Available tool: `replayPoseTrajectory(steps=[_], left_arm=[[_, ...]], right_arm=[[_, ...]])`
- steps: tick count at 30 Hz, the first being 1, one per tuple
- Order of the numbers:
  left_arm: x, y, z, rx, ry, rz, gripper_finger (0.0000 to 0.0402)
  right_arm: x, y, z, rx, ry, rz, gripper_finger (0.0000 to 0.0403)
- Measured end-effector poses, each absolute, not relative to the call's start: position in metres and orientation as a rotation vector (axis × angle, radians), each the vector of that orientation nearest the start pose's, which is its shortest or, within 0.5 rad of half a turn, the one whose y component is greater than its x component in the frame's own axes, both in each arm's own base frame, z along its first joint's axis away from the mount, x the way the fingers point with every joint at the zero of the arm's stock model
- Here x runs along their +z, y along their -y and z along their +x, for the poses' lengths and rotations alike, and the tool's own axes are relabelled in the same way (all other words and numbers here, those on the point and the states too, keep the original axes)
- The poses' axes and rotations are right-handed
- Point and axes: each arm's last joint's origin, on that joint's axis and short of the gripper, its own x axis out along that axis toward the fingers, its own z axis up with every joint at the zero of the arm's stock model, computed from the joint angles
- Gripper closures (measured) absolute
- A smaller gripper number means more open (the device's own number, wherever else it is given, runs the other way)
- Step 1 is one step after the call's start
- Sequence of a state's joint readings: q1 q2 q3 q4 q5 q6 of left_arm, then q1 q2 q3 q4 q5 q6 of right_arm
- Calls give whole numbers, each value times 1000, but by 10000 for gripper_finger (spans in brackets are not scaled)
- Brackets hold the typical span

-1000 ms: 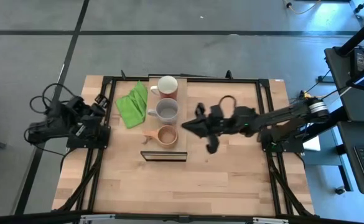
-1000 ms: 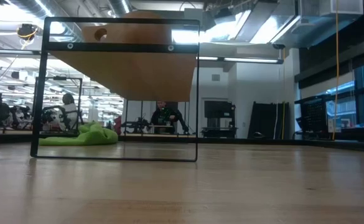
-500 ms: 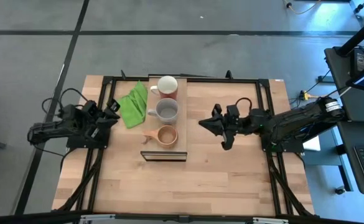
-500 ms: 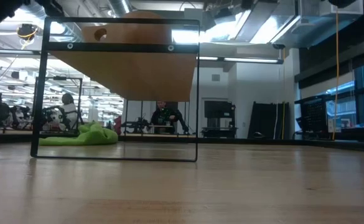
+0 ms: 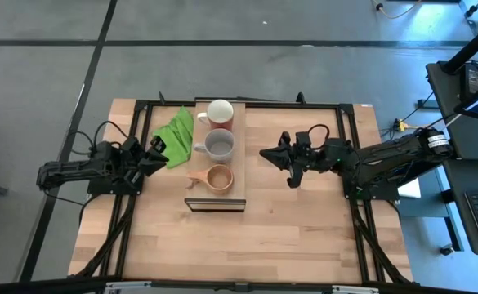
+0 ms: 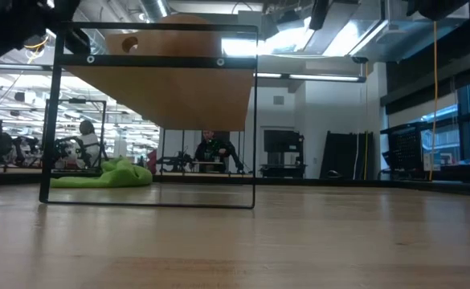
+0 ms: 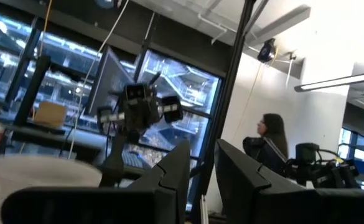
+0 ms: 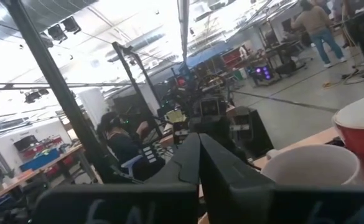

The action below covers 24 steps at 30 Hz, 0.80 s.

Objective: Stack small to large cups/mugs on shelf
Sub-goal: Return to Home Position

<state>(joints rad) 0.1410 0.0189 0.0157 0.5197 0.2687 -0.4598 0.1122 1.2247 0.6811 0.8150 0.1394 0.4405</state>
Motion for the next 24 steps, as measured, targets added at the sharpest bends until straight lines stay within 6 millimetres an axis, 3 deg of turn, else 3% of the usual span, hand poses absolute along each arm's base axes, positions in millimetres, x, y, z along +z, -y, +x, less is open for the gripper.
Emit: replayPoseTrajectory(steps=[15, 20, 24], left_arm=[[209, -4, 87, -235, 421, -324, 331], [209, -4, 87, -235, 421, -325, 331], [209, -4, 87, -237, 419, -335, 331]], right_arm=[[306, -29, 262, 96, 294, 400, 397], [281, -31, 258, 81, 197, 446, 397], [267, -20, 234, 76, 347, 464, 397]])
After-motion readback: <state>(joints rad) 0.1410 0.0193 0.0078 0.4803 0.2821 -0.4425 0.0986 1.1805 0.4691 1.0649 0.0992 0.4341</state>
